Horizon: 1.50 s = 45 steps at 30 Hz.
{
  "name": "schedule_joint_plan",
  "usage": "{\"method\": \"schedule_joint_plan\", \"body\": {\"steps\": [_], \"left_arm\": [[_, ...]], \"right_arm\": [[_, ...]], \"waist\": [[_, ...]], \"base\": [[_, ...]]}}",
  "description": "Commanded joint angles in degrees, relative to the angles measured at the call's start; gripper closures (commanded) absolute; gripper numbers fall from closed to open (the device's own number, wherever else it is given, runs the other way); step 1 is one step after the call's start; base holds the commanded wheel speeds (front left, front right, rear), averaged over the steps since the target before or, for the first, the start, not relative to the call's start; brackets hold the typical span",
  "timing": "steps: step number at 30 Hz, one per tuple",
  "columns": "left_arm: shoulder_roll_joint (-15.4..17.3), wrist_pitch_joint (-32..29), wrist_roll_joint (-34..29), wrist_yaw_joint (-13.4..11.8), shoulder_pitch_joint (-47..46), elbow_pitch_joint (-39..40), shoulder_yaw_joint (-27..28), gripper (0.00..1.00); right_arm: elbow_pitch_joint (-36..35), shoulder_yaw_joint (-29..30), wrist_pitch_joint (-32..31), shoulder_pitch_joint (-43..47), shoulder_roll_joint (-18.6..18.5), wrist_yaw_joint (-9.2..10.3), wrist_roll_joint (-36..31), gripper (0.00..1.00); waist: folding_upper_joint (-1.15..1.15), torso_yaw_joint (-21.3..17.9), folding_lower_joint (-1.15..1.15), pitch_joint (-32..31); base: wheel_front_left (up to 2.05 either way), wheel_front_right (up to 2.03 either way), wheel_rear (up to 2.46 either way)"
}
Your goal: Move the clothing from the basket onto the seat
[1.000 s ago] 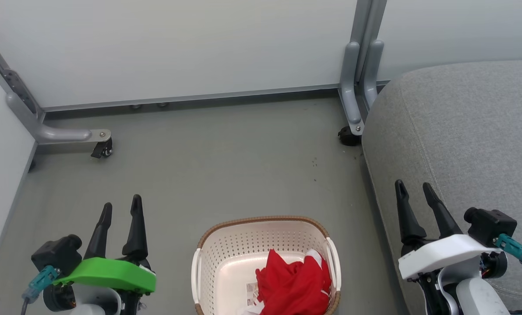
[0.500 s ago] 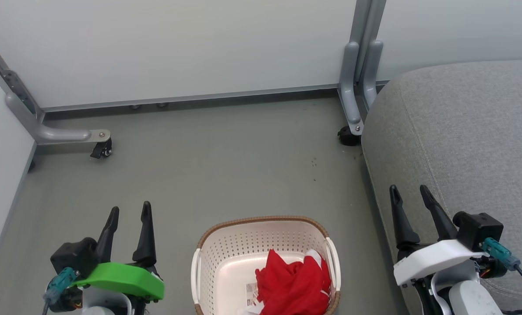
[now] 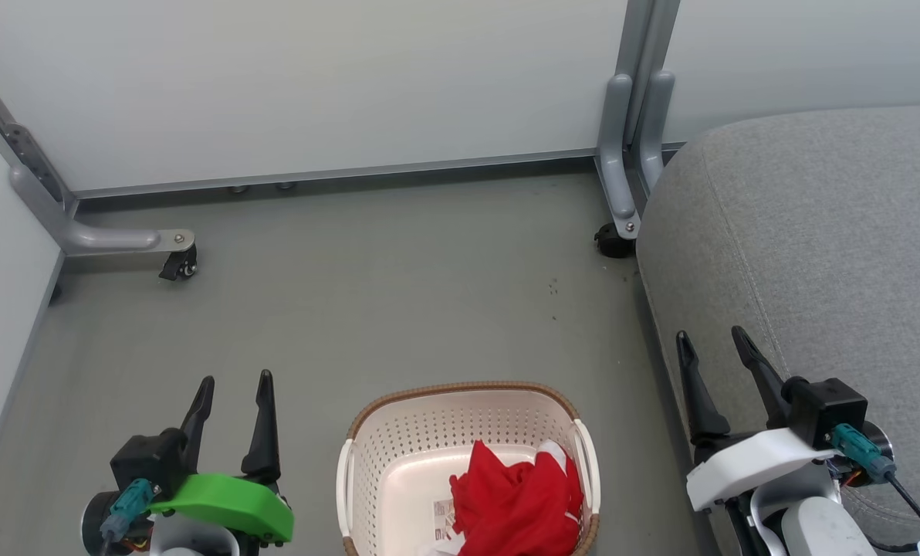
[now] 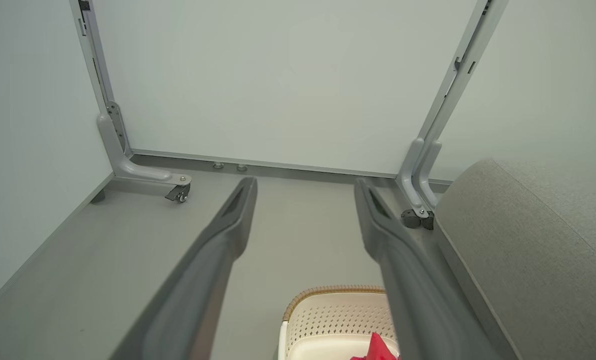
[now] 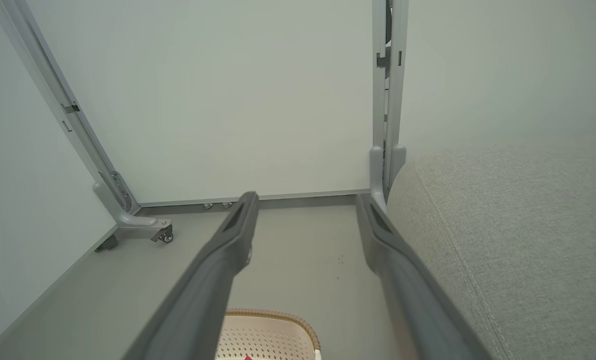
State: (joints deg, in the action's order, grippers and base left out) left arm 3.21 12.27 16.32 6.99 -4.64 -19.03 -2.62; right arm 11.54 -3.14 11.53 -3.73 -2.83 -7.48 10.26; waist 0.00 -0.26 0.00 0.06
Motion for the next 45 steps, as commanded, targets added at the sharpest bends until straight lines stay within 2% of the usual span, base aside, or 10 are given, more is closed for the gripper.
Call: {"method": "schedule_joint_plan", "body": {"steps": [1,24,45], "left_arm": [[0.18,0.56,-1.54,0.08,0.06,-0.13,-0.02,0.00],[-0.21,3.10,-9.24,0.28,0.44,-1.94,0.30,0.00],[-0.27,2.98,-7.03,-0.91,-0.41,-1.52,-0.15,0.00]], "right_arm": [[-0.08,-0.22,0.46,0.42,-0.13,-0.02,-1.28,0.00],[-0.15,-0.83,1.76,1.13,-0.15,-0.01,-6.08,0.00],[-1.45,-0.74,1.37,0.47,-0.14,-0.01,-6.02,0.00]], "waist": [[0.00,0.00,0.00,0.02],[0.00,-0.01,0.00,-0.12],[0.00,-0.47,0.00,0.65]], "base": [[0.00,0.00,0.00],[0.00,0.00,0.00],[0.00,0.00,0.00]]}}
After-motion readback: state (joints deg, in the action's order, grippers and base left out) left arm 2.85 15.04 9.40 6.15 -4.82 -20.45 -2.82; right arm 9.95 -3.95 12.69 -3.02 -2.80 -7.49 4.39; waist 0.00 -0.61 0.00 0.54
